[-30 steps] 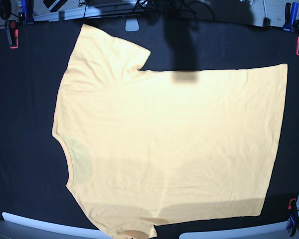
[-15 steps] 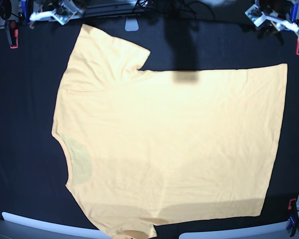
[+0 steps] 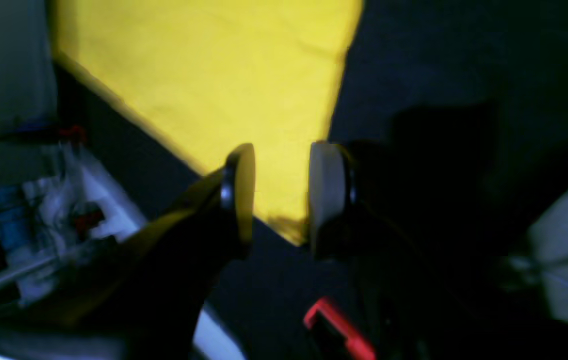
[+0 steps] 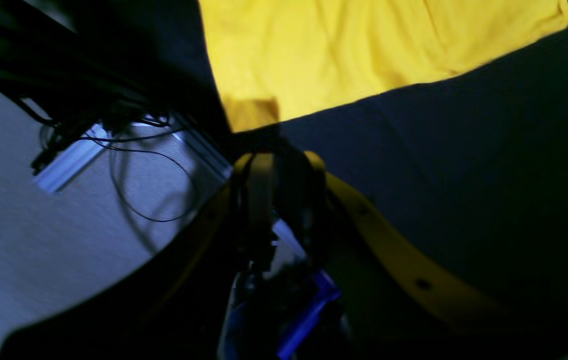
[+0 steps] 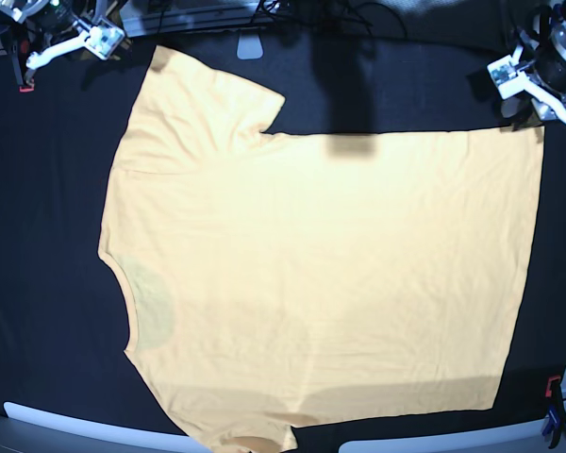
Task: Layout the t-shirt on the table in an organized manner, then fold the t-shirt properly
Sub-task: 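Move both grippers down to the shirt's shoulder corners and pinch them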
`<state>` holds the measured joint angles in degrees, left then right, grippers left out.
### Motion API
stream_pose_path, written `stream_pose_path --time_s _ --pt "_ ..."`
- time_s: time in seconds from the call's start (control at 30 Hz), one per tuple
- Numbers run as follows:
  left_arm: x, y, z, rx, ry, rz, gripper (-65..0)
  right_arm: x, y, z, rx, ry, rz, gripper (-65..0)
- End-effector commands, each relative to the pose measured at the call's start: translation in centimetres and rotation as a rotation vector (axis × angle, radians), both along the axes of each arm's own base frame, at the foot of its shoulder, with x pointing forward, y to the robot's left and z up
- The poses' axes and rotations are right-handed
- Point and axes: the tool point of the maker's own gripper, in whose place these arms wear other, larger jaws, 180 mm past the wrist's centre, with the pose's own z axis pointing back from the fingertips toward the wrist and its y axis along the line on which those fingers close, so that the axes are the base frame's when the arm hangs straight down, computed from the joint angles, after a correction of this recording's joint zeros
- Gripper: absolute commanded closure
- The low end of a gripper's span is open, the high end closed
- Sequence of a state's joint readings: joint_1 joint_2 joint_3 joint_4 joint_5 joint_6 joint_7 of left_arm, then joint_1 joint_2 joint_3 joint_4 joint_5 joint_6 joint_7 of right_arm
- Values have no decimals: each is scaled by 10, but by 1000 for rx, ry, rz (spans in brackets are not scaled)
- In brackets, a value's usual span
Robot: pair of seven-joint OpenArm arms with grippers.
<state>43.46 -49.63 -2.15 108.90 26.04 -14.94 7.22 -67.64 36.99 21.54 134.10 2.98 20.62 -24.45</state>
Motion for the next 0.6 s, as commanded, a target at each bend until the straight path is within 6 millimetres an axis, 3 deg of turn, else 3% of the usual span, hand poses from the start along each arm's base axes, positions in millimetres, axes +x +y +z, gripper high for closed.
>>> stream_pose_path --time_s 0.0,0.27,0.57 --pt "6 7 2 4 -17 -8 -166 3 5 6 13 -24 20 -100" --pt "24 60 -23 72 1 96 -166 31 3 18 -22 -133 42 -100" --pt "19 66 -33 43 22 89 -166 49 4 27 -9 -191 41 -100"
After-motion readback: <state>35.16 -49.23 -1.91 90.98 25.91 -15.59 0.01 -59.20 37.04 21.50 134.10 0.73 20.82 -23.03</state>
